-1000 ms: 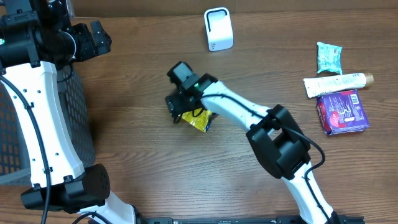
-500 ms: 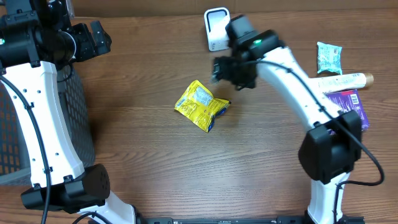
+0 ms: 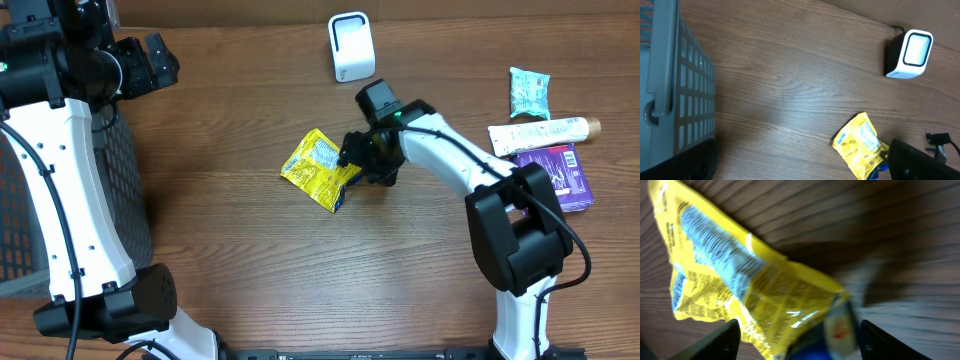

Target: Scan the item barcode

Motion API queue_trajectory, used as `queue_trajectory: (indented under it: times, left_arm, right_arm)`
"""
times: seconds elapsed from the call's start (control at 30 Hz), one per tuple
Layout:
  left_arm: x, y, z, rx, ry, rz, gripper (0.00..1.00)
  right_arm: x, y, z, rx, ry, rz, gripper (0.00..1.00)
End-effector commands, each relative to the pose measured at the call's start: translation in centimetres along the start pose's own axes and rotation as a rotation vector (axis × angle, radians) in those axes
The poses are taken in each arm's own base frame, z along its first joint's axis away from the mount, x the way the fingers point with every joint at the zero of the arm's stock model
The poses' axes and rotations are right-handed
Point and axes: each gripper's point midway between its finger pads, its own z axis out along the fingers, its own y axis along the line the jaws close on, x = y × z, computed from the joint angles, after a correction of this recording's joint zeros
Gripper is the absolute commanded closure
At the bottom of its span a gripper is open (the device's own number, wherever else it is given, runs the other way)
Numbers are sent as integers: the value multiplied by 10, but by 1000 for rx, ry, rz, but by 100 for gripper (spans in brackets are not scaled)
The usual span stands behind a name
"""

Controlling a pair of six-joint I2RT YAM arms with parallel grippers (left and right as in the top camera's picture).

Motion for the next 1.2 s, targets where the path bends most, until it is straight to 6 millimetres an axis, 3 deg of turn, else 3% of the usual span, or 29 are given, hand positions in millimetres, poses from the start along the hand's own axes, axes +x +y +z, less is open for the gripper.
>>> queue_trajectory:
  times: [0.0,0.23,0.6,0.73,0.97,1.17]
  left_arm:
    - [-3,-3,-4,11,-15,-2,0]
    - [-3,-3,-4,11,-15,-2,0]
    - [-3,-3,-4,11,-15,-2,0]
    - [-3,-3,-4,11,-15,-2,0]
    - [-3,-4,-4,12,-15,-1,1]
    - [-3,-4,-4,11,-15,-1,0]
  right_arm:
    - [8,4,8,2,-8,47,25]
    - [22,1,32,8,-37,55,27]
    - [5,-15,56,28,-231,9,28]
    - [3,-21,65,5,-267,3,37]
    - [3,-19,75,-33,-272,-22,40]
    - [20,-11,89,-88,-174,-63,45]
